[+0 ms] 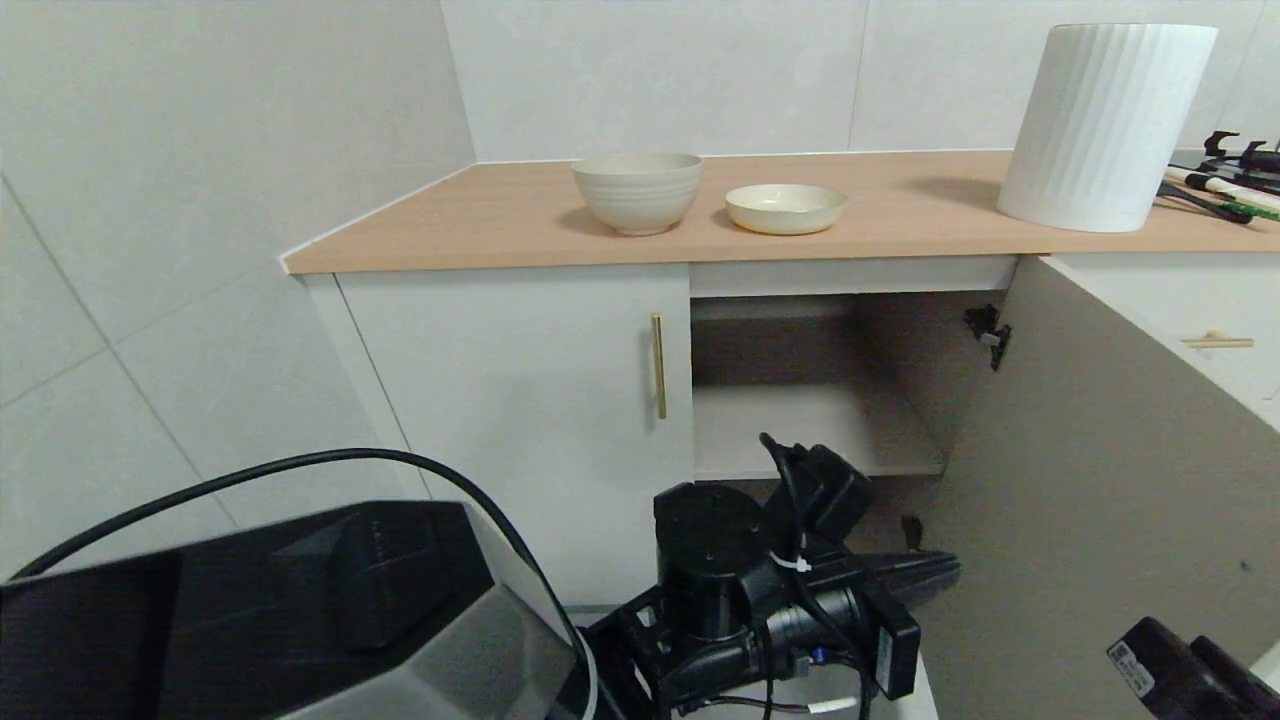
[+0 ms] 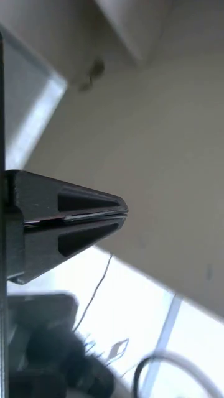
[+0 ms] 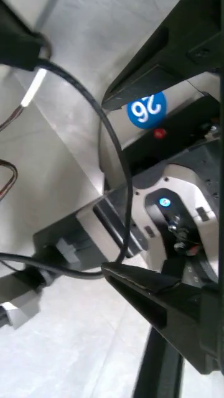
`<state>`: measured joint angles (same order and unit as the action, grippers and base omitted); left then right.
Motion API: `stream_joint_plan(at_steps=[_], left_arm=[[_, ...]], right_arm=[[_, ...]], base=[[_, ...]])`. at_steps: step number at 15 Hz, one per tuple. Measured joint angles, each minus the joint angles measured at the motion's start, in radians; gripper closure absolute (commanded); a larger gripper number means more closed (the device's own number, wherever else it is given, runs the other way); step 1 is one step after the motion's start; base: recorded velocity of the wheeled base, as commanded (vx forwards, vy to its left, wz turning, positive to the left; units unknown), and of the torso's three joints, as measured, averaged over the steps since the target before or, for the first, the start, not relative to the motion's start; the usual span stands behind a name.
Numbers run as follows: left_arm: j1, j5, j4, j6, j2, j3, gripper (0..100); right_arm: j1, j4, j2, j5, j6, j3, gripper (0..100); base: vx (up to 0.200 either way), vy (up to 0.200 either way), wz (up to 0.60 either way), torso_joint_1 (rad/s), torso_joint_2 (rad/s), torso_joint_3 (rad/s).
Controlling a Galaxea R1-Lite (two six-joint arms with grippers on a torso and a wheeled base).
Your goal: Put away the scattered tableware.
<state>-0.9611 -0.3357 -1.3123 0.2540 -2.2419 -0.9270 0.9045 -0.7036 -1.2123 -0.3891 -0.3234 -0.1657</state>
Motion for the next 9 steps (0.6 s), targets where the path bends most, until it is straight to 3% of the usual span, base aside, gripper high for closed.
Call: stream_joint_plan(at_steps=[3,5,9], left_arm=[[0.040,-0.001,0.014,-0.001,0.048,0.032,100],[0.096,0.000,0.064,-0.001,0.136,0.081,100],[0.263,0.000,0.297,-0.002,0.392,0.188,100]], right_arm=[[-0.051,0.003,-0.007,0.056,-0.003,-0.035,0],[-0.110,0.010,-0.031,0.107,-0.004,-0.085,0],[-0.160,0.066,-0.060,0.227,-0.004,-0.179,0]], base=[[0.000,0.000,0.00,0.000,0.00,0.000],[0.000,0.000,0.00,0.000,0.00,0.000],[0.000,0.000,0.00,0.000,0.00,0.000]])
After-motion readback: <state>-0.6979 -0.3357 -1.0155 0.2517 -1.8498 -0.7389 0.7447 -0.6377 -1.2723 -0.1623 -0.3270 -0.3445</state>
